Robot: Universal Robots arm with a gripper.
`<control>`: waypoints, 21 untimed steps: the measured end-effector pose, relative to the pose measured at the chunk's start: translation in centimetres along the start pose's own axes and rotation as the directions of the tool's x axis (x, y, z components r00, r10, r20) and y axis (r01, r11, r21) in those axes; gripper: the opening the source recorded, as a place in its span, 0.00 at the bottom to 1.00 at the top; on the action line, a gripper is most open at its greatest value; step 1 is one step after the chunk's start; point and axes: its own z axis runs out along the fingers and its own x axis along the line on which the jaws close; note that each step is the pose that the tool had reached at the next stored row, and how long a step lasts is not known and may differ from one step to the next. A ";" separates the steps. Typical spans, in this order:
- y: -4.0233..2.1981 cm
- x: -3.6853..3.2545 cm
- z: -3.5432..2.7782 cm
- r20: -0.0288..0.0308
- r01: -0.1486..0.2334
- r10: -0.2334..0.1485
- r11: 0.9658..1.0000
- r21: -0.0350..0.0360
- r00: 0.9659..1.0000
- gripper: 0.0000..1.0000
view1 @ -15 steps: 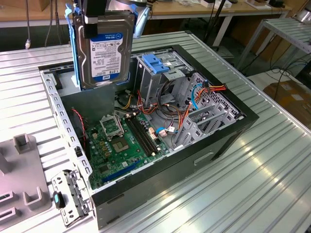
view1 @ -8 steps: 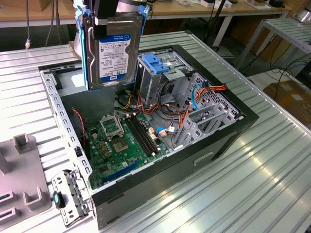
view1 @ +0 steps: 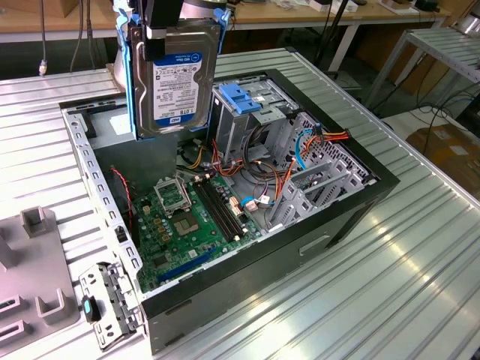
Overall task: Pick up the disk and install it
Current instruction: 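Insert the disk into the insertion slot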
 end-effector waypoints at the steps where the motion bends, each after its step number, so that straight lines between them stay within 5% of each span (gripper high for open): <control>1: 0.00 0.00 0.00 0.000 0.000 0.000 1.000 0.000 1.000 0.37; 5: 0.00 0.00 0.00 0.000 0.000 0.000 1.000 0.000 1.000 0.37; 7: -0.20 0.70 0.07 0.000 0.000 0.000 1.000 0.000 1.000 0.37; 9: -2.36 1.38 0.36 -0.002 0.000 0.000 1.000 0.000 1.000 0.37; 11: -2.85 1.66 0.47 -0.002 0.000 0.000 1.000 0.000 1.000 0.37; 21: -3.45 2.76 0.84 -0.002 0.000 0.000 1.000 0.000 1.000 0.37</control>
